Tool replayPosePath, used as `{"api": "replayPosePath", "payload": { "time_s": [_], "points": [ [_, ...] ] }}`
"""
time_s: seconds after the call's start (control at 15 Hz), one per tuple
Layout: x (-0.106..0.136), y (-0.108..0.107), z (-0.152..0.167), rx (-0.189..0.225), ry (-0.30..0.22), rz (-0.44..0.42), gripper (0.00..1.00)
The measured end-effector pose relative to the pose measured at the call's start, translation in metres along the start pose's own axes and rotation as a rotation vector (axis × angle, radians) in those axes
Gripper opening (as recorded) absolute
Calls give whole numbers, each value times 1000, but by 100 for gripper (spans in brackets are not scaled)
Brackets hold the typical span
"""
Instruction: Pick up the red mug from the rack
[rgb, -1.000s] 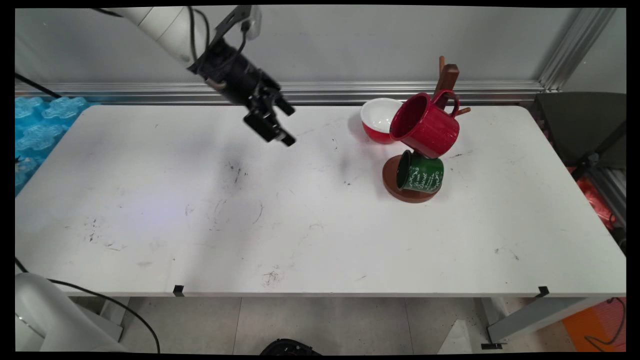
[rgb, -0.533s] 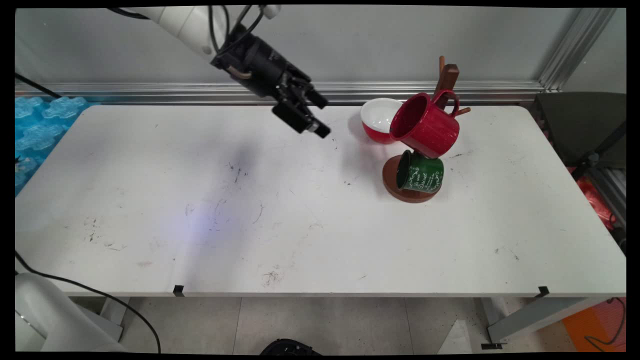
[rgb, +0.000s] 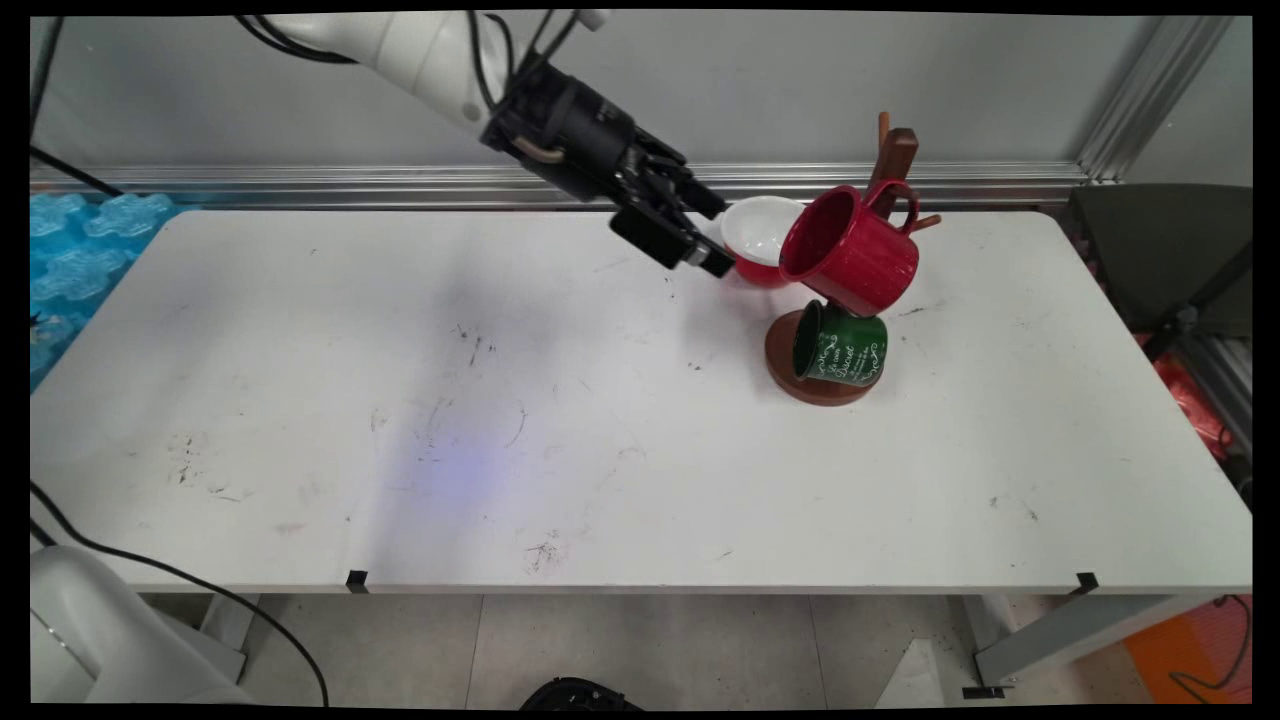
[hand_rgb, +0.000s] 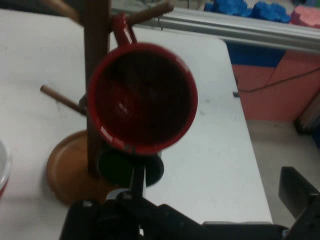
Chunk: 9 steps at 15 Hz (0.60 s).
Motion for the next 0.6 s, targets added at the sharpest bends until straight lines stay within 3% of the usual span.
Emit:
{"api": "replayPosePath", "payload": {
  "time_s": [0.6],
  "points": [
    [5,5,45,-10,69,11,100]
  ]
}}
